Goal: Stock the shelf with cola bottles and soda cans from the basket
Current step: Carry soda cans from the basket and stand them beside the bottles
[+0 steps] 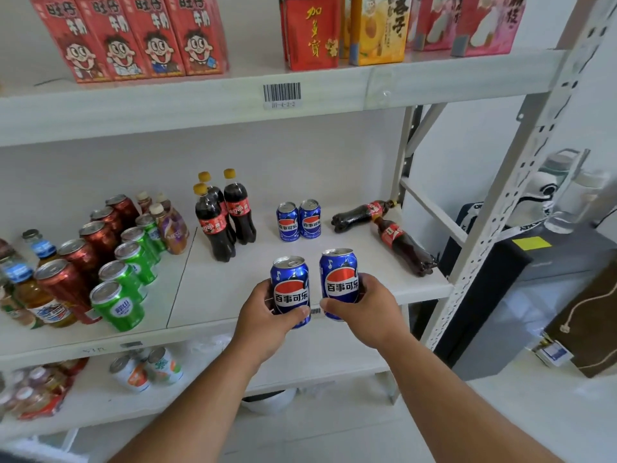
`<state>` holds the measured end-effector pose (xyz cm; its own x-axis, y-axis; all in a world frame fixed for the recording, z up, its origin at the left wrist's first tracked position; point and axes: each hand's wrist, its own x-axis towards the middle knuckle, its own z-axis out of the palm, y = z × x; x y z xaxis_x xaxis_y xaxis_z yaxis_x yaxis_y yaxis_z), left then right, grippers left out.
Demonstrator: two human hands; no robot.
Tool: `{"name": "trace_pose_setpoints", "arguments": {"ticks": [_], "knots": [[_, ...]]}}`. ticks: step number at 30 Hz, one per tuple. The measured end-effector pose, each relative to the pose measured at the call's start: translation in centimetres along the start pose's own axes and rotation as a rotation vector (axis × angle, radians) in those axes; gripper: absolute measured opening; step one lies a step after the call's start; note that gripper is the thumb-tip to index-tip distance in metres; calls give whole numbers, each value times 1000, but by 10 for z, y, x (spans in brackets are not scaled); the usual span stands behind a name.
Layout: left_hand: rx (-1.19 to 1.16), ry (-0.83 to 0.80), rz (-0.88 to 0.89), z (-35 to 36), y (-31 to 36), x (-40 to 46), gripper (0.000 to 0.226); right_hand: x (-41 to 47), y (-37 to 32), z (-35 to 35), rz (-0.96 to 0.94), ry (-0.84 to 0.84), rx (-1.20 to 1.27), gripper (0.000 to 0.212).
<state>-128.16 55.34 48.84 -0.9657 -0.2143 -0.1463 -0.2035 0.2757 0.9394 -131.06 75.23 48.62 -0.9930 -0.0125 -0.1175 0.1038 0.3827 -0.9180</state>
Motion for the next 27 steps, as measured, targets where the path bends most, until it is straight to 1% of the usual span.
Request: {"name": "trace_pose_setpoints", "arguments": {"ticks": [5, 12, 17, 24, 27], "knots": [[4, 66, -55, 27, 5, 17, 62, 35, 13, -14, 4, -53, -7, 67], [4, 92, -94, 38, 2, 53, 63, 79, 23, -10, 64, -84, 14, 65], [-44, 68, -91, 33, -8, 91, 57, 108, 20, 0, 92, -62, -13, 60], [-71, -2, -96, 33, -30, 147, 61, 145, 26, 25, 117, -22, -49, 61], [-73, -9, -92, 35, -36, 165, 61, 161, 31, 33, 123, -15, -58, 60]]}}
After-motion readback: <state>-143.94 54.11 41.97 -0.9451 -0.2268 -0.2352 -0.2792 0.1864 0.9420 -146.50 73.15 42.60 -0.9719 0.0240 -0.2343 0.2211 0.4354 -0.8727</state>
